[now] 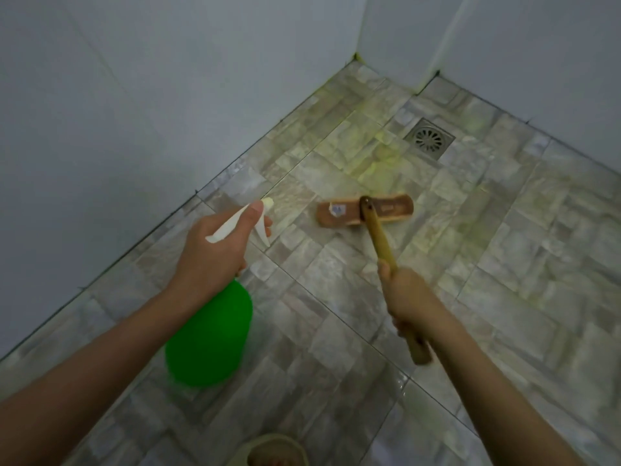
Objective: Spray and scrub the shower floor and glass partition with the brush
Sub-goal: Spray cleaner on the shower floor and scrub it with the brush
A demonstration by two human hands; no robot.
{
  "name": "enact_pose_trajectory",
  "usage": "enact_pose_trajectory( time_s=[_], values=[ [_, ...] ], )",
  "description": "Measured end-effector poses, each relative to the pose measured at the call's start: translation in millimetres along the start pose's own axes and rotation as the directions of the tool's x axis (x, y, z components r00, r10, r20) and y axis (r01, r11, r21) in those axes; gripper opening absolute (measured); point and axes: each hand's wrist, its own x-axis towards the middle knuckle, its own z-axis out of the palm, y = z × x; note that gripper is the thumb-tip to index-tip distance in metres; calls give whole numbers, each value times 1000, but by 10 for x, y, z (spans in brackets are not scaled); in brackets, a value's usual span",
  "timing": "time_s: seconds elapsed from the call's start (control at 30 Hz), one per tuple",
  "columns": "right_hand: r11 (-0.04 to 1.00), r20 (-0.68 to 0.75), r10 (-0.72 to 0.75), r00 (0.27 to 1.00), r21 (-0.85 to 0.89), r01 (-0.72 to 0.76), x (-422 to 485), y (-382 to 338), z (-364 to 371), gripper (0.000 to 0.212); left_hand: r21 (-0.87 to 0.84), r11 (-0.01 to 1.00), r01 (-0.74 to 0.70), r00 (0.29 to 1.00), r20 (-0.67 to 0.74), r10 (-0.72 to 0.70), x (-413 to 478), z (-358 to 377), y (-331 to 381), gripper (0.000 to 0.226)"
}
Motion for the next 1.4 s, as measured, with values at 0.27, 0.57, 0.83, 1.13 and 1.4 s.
enact_pose_trajectory(
  time_s=[0.27,0.57,0.83,1.13,1.4],
  values=[
    [903,-110,34,993,428,16,986,-601,-322,50,-2,997,-78,996,54,78,216,171,113,33],
    [906,-154,66,986,423,5,1463,-729,-906,38,14,997,-81,996,43,80,391,226,143,38],
    [956,-179,56,982,292,-2,1302,-350,-624,48,-31,998,-60,996,71,62,439,274,127,31],
    [992,-119,50,992,124,-35,842,-45,-832,46,-40,998,-41,994,95,45,335,360,150,30],
    [994,-114,-12,993,104,24,738,-87,-737,52,-9,997,-78,984,160,78,178,523,230,32]
  ],
)
